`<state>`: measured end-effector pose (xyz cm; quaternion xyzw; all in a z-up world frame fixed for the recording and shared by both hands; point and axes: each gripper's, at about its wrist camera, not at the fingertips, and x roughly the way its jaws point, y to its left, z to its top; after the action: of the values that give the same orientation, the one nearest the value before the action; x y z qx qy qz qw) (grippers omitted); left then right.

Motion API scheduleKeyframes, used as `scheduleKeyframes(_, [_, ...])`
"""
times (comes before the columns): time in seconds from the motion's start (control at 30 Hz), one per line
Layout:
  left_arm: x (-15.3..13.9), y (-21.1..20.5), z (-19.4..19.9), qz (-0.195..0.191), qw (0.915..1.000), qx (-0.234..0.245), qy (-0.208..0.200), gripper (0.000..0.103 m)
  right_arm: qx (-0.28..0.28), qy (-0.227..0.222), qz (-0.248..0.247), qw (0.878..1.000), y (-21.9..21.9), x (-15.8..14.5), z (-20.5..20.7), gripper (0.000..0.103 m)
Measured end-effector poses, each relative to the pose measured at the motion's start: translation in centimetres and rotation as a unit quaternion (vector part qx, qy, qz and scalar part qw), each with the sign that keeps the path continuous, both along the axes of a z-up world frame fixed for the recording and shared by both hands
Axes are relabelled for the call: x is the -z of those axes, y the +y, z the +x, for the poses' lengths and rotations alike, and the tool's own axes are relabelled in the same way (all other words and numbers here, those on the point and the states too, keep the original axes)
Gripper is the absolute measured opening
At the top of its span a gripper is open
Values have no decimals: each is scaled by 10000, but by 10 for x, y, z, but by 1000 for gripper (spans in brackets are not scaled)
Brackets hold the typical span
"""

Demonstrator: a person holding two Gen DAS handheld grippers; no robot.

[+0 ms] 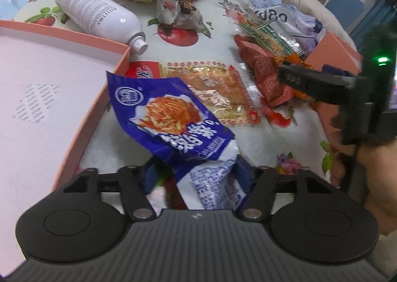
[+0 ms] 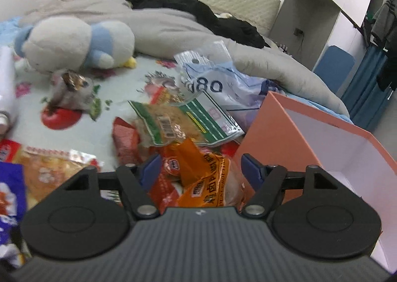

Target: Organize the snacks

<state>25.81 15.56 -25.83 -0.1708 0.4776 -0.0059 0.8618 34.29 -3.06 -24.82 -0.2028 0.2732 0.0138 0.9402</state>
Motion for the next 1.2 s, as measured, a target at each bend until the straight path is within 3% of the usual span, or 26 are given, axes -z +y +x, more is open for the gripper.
scheduleKeyframes(0.07, [0,0,0,-122,9999,-50,1,54,-19,28,-151,9999,1,7,3,72])
scheduleKeyframes(0.3, [-1,-1,-3,-149,9998,-105,-46,51,107,63,-430,9990,-1,25,4,51])
scheduleKeyframes(0.5, [-5,-1,-10,-165,9998,-131,64,51,9,115,-313,9994,-3,15,-5,40])
scheduleKeyframes(0.77, [-21,-5,-30,-63,9997,-203,149,50,-53,295,511,9982,-17,-18,-30,38])
scheduleKeyframes(1.2, [-70,-25,-85,-45,9996,-263,-89,50,-382,541,1536,9859,-56,-74,-120,35])
